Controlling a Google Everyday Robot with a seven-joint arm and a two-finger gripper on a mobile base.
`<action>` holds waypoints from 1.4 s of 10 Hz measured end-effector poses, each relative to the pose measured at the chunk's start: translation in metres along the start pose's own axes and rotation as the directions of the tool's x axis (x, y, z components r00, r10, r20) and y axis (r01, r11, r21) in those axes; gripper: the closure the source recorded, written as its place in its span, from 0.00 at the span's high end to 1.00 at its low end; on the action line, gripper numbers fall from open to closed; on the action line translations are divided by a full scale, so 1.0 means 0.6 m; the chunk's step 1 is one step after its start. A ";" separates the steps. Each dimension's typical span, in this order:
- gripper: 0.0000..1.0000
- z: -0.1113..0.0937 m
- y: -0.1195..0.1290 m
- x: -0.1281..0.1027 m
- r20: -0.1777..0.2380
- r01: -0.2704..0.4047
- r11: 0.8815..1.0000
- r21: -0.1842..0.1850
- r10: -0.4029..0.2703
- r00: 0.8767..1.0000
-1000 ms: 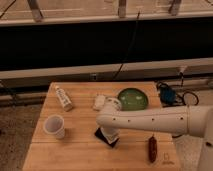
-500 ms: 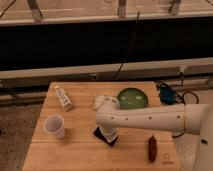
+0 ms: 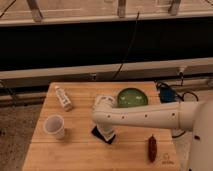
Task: Push the eraser across the table
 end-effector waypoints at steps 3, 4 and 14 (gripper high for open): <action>0.03 0.003 -0.016 0.003 -0.008 0.029 1.000 0.001 -0.029 1.000; 0.03 0.001 -0.016 0.005 -0.007 0.025 1.000 0.002 -0.025 1.000; 0.03 -0.001 -0.043 0.017 -0.022 0.057 0.998 0.001 -0.057 0.998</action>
